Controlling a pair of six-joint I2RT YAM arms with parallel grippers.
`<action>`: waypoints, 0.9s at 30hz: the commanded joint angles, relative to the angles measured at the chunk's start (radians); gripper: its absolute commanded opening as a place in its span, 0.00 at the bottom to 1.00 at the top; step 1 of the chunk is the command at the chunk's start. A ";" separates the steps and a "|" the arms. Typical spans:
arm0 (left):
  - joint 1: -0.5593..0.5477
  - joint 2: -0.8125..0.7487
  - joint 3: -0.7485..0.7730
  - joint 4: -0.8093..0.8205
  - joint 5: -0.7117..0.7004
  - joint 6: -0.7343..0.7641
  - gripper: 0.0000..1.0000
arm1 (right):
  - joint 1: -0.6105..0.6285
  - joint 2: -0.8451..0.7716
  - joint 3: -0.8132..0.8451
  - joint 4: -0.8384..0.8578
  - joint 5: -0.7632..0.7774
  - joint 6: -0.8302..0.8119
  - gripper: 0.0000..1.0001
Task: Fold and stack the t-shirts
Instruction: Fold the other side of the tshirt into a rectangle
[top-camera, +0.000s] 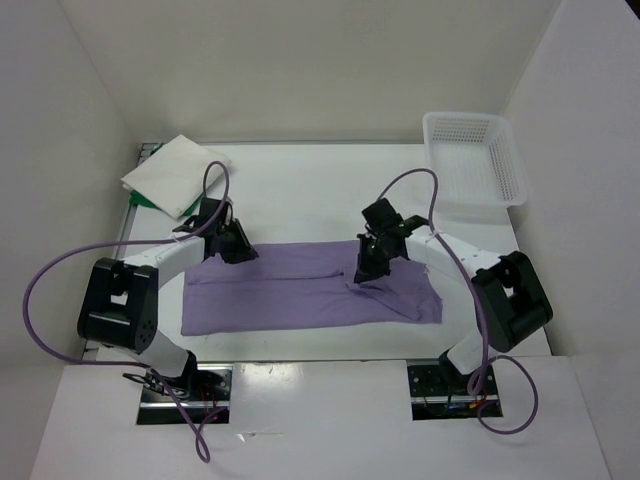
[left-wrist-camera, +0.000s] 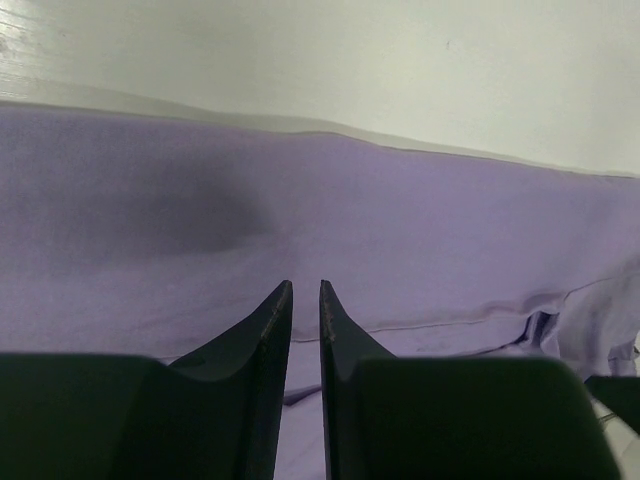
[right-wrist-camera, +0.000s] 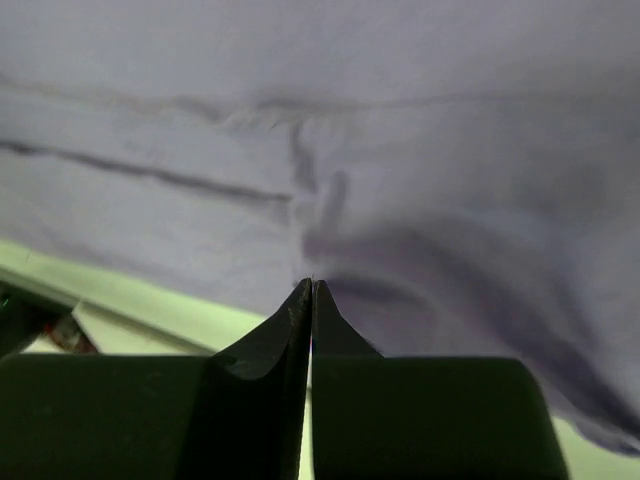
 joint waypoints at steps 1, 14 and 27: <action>0.002 0.015 0.033 0.037 0.025 -0.024 0.23 | 0.051 -0.039 -0.029 -0.011 -0.077 0.091 0.02; 0.002 0.024 0.097 0.037 0.044 -0.024 0.23 | 0.074 -0.079 0.009 0.003 -0.122 0.140 0.30; -0.018 0.093 0.094 0.055 0.058 -0.014 0.23 | -0.038 0.047 -0.150 0.185 -0.053 0.152 0.02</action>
